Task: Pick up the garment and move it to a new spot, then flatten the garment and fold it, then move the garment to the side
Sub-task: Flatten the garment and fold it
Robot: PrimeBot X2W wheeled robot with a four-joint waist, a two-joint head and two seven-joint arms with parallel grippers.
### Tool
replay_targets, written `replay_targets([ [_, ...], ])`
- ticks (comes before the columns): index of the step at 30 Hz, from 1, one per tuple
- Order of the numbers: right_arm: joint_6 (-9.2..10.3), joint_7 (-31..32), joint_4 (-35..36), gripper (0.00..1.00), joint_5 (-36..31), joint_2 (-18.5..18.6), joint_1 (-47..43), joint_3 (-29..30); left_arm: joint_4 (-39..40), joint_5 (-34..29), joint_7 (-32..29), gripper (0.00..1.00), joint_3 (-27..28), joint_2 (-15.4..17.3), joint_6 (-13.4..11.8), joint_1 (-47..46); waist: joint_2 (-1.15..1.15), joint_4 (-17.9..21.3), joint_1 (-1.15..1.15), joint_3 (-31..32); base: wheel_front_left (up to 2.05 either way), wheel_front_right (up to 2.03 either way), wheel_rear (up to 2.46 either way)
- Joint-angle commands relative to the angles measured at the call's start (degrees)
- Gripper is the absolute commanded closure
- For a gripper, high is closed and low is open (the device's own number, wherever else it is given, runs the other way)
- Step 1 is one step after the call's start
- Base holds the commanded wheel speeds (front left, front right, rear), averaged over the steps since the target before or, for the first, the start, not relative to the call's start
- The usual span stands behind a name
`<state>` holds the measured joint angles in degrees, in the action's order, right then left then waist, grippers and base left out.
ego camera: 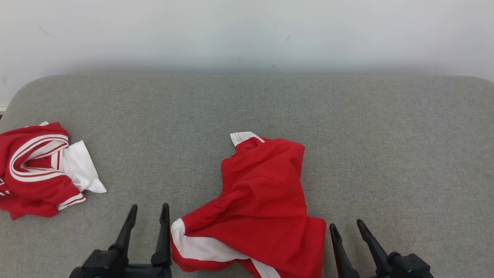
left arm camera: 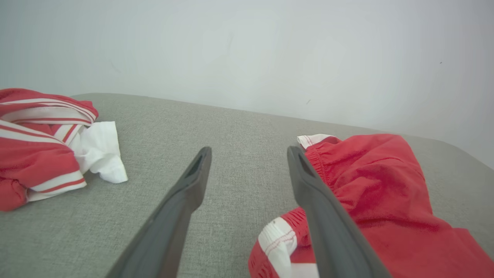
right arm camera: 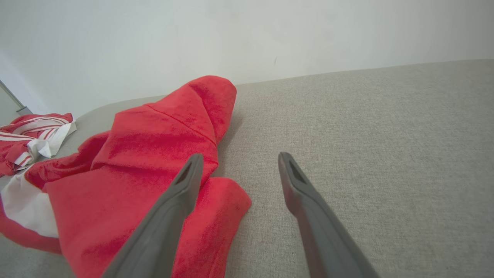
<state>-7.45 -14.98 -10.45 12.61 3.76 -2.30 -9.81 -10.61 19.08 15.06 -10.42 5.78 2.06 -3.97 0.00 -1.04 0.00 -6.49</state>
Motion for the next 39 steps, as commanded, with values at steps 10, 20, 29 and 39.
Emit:
replay_targets([
  [10, -0.08, -0.1, -11.9, 0.0, 1.3, -0.3, 4.7, 0.4, 1.9, -8.2, 0.2, 0.0, 7.5, -1.4, 3.0, 3.3, 0.0, -1.4, 0.0, 0.7, 0.0, 0.0, 0.0],
  [20, -0.08, -0.1, -25.2, 1.0, 2.7, -0.7, 11.1, -3.7, 0.3, -9.1, 0.2, 0.0, 10.0, -2.8, 4.5, 3.7, 0.0, -3.2, 0.0, 0.4, 0.0, 0.0, 0.0],
  [29, -0.08, -0.1, -23.0, 1.0, 1.6, 2.1, 15.8, 2.6, -0.2, -7.2, 0.2, 0.0, 9.9, -2.9, 4.7, 2.8, 0.0, -3.4, 0.0, 0.0, 0.0, 0.0, 0.0],
  [39, -0.08, -0.1, -28.8, 1.0, -0.3, 6.3, 23.3, 9.3, -0.8, -5.2, 0.2, 0.0, 7.3, -2.9, 4.0, 1.6, 0.0, -5.7, 0.0, 0.4, 0.0, 0.0, 0.0],
])
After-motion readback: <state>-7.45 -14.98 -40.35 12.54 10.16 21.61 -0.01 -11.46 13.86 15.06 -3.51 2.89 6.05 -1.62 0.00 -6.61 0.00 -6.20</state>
